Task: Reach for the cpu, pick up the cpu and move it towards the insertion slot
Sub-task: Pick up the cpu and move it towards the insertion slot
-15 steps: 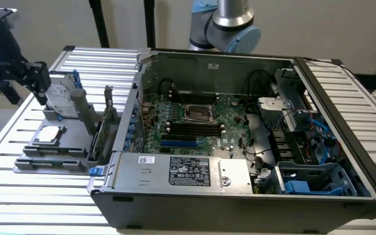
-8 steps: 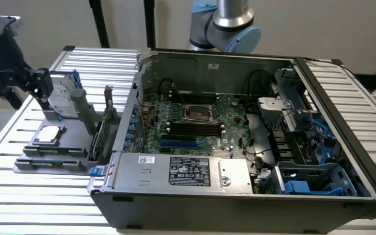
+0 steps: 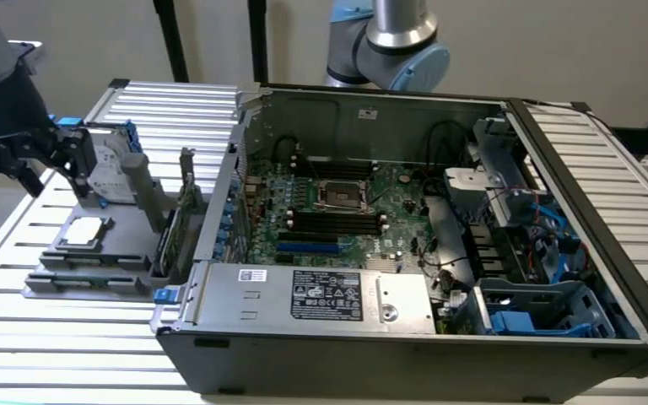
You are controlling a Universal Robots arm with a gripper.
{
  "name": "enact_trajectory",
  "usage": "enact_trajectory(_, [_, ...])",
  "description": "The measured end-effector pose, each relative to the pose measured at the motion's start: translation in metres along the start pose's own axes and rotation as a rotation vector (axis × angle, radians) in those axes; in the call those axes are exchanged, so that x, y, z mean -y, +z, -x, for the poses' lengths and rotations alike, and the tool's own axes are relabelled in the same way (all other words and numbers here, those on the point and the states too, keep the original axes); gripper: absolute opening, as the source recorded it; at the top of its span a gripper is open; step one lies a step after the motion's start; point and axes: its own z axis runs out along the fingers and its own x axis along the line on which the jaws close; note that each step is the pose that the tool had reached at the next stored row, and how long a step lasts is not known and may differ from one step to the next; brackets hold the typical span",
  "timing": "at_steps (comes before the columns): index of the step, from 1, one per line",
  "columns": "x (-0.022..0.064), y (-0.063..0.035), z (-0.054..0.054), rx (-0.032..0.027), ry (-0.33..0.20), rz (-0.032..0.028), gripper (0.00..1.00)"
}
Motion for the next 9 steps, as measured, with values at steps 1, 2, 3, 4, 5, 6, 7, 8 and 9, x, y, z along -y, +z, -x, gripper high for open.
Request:
enact_trajectory(1, [0.0001, 0.0019, 0.000, 0.0000, 0.000, 0.0000, 0.65])
enact_trajectory(2, [0.0001, 0.0038, 0.000, 0.0000, 0.000, 0.0000, 0.65])
enact_trajectory(3, [0.0002, 0.0055, 0.000, 0.0000, 0.000, 0.0000, 0.65])
enact_trajectory(4, [0.0003, 0.0074, 0.000, -0.0001, 0.000, -0.0001, 0.65])
enact_trajectory(5, [0.0003, 0.0092, 0.000, -0.0001, 0.000, 0.0000, 0.65])
enact_trajectory(6, [0.0003, 0.0111, 0.000, 0.0001, 0.000, 0.0001, 0.65])
enact_trajectory(7, [0.0003, 0.0129, 0.000, 0.0000, 0.000, 0.0000, 0.65])
enact_trajectory(8, [0.0001, 0.0147, 0.000, 0.0001, 0.000, 0.0001, 0.65])
enact_trajectory(9, [0.0000, 0.0165, 0.000, 0.0000, 0.000, 0.0000, 0.65])
